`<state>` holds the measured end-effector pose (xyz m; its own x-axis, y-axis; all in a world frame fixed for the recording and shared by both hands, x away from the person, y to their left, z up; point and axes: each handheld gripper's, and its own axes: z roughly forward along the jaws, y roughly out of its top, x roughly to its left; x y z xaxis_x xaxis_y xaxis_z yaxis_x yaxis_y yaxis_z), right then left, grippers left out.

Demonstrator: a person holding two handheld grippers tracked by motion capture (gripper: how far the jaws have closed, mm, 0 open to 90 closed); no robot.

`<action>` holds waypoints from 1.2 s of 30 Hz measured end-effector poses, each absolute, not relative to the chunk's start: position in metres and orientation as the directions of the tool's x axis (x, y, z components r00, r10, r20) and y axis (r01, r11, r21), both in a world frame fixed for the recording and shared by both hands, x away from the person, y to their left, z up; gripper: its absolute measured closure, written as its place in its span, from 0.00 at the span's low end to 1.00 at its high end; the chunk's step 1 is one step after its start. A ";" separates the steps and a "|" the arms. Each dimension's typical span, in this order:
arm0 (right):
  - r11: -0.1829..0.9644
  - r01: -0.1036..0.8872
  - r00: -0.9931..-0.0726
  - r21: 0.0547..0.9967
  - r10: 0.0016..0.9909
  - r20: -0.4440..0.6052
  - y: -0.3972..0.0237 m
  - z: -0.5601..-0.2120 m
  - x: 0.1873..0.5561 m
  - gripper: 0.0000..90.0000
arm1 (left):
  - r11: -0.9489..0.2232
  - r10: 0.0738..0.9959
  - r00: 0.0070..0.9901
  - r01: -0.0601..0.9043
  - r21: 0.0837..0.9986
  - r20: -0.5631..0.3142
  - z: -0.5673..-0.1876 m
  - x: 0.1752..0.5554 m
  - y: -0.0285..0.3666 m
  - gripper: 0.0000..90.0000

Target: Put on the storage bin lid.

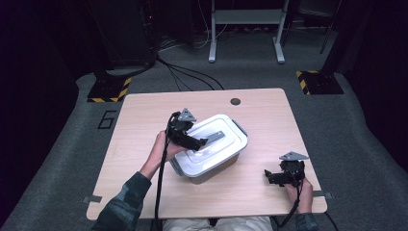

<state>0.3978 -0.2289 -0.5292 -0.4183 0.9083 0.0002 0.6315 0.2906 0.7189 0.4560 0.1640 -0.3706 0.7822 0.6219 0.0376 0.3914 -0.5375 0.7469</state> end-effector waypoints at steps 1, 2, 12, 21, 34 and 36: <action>0.290 0.631 -0.417 0.720 0.909 0.000 -0.229 -0.529 0.398 0.00 | -0.538 0.622 0.782 0.391 0.747 0.038 -0.371 0.456 0.164 0.16; 0.291 0.631 -0.419 0.719 0.908 0.000 -0.229 -0.529 0.398 0.00 | -0.533 0.632 0.774 0.394 0.749 0.042 -0.369 0.454 0.169 0.15; 0.291 0.632 -0.418 0.719 0.909 -0.001 -0.229 -0.529 0.398 0.00 | -0.503 0.678 0.733 0.407 0.763 0.056 -0.366 0.446 0.198 0.13; 0.291 0.632 -0.417 0.718 0.909 -0.001 -0.229 -0.529 0.398 0.00 | -0.477 0.715 0.697 0.433 0.765 0.051 -0.367 0.441 0.227 0.13; 0.291 0.632 -0.418 0.719 0.908 0.000 -0.229 -0.529 0.398 0.00 | -0.389 0.796 0.605 0.494 0.778 0.013 -0.386 0.432 0.275 0.13; 0.292 0.631 -0.419 0.718 0.908 -0.001 -0.229 -0.529 0.398 0.00 | -0.376 0.808 0.589 0.505 0.777 0.008 -0.392 0.431 0.283 0.14</action>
<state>0.3978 -0.2290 -0.5291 -0.4193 0.9078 -0.0006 0.6313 0.2921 0.7185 0.4309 0.2832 -0.3918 0.5889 0.8082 0.0080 0.5050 -0.3757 0.7771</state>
